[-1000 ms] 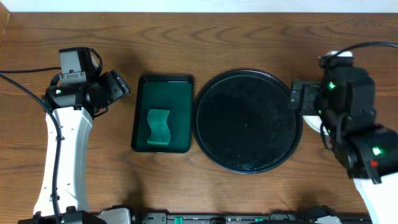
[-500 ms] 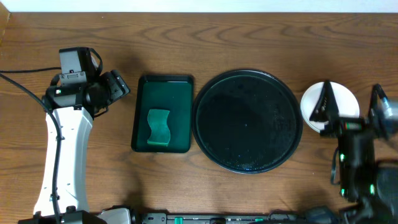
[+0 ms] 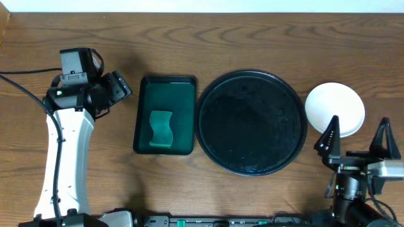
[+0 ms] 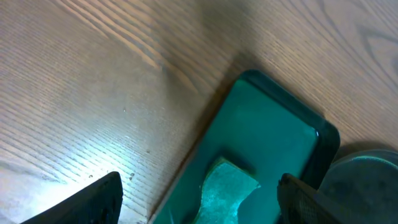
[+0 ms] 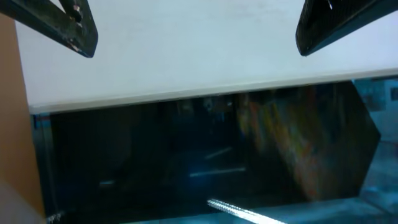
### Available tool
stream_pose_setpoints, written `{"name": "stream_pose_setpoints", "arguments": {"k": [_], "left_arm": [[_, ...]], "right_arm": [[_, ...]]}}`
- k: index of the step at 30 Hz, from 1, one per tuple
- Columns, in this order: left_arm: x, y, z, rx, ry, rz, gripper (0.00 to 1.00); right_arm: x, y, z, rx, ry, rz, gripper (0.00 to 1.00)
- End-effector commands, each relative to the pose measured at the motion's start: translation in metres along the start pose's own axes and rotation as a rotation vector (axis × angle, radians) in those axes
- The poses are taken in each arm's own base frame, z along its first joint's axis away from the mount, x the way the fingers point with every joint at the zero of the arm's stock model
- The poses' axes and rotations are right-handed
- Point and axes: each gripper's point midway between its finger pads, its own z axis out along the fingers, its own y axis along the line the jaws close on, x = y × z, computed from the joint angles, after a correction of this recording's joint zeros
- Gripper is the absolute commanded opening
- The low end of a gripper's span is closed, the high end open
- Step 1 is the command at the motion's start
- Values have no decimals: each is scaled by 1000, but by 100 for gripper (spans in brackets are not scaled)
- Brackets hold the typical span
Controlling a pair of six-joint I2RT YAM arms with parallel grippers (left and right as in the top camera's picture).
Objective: Clean dirty plates on tray and stack at the side
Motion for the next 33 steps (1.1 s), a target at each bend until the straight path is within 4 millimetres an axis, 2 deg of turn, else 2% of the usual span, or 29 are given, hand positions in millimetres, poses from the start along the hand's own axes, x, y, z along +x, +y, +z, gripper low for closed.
{"name": "stream_pose_setpoints", "arguments": {"k": [1,5,10,11,16,17,20,28,33], "left_arm": [[0,3,2,-13,3,-4,80],[0,3,2,-13,3,-4,80],[0,3,2,-13,3,-4,80],[0,3,2,-13,3,-4,80],[0,3,2,-13,3,-4,80],[0,3,2,-13,3,-4,80],[0,3,2,-13,3,-4,80],[0,3,2,-13,3,-4,80],[0,3,2,-13,3,-4,80]], "right_arm": [[9,-1,-7,-19,-22,-30,99],[19,-7,-13,2,-23,-43,99],[45,-14,-15,22,23,-61,99],[59,-17,-17,29,51,-68,99],[101,-16,-23,-2,161,-87,99],[115,-10,-26,-51,216,-128,99],[131,0,-31,-141,276,-222,99],[194,-26,-59,-75,570,-256,99],[195,-41,-60,21,583,-238,99]]}}
